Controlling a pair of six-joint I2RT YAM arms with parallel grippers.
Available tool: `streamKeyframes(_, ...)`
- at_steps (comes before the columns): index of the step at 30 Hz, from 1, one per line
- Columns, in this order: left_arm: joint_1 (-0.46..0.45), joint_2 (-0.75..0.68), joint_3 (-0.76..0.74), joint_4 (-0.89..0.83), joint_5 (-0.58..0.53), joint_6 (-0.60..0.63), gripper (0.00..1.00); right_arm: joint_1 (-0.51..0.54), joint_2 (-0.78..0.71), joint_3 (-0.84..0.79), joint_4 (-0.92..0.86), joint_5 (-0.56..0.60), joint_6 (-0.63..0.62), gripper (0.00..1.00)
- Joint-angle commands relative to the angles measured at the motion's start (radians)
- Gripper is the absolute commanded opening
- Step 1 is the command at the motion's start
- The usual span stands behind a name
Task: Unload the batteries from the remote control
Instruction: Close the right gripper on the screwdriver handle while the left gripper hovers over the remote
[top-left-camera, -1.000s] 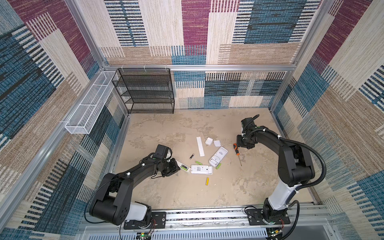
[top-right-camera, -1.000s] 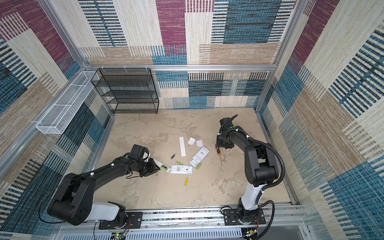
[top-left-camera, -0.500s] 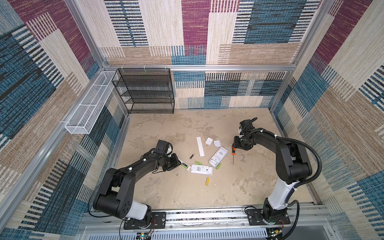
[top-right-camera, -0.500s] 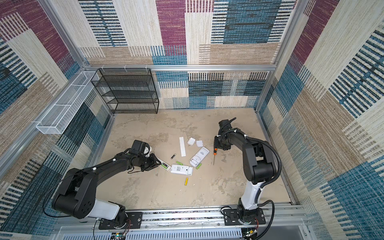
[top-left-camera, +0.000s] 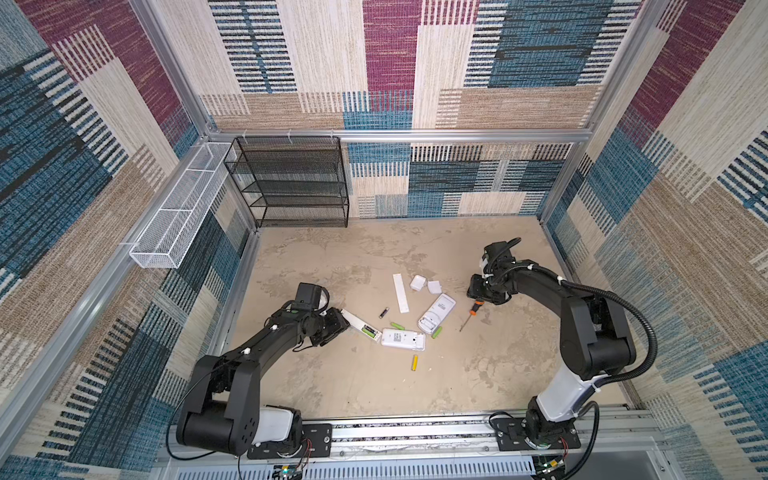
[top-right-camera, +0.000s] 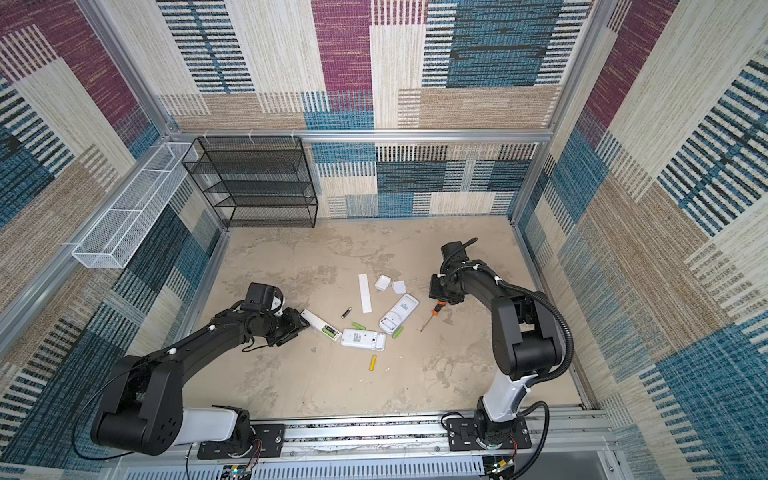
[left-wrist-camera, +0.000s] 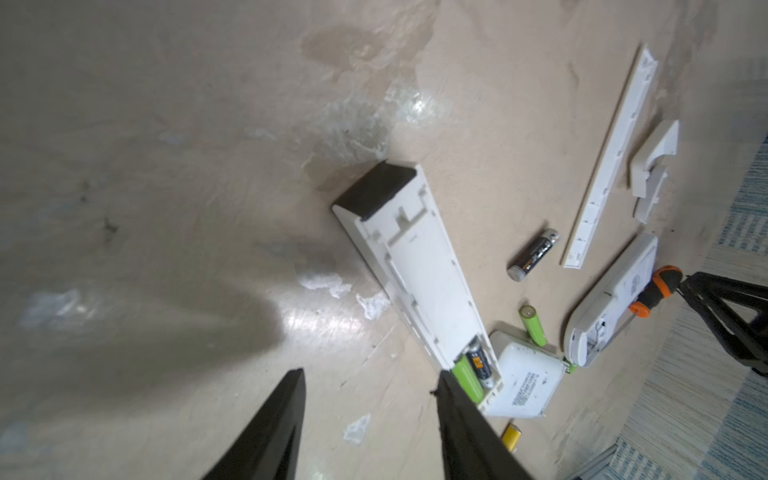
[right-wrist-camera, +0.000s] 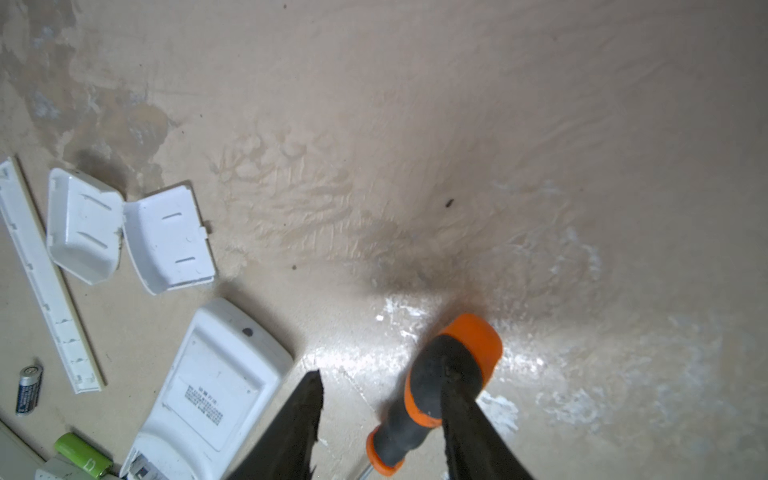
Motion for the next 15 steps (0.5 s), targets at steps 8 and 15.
streamKeyframes(8, 0.007, 0.168, 0.082, 0.141, 0.097, -0.007, 0.55, 0.002, -0.048, -0.11, 0.009, 0.007, 0.03, 0.55)
streamKeyframes(15, 0.003, 0.223, 0.152, 0.155, 0.119, 0.013, 0.52, 0.002, -0.05, -0.118, 0.044, -0.005, 0.044, 0.56)
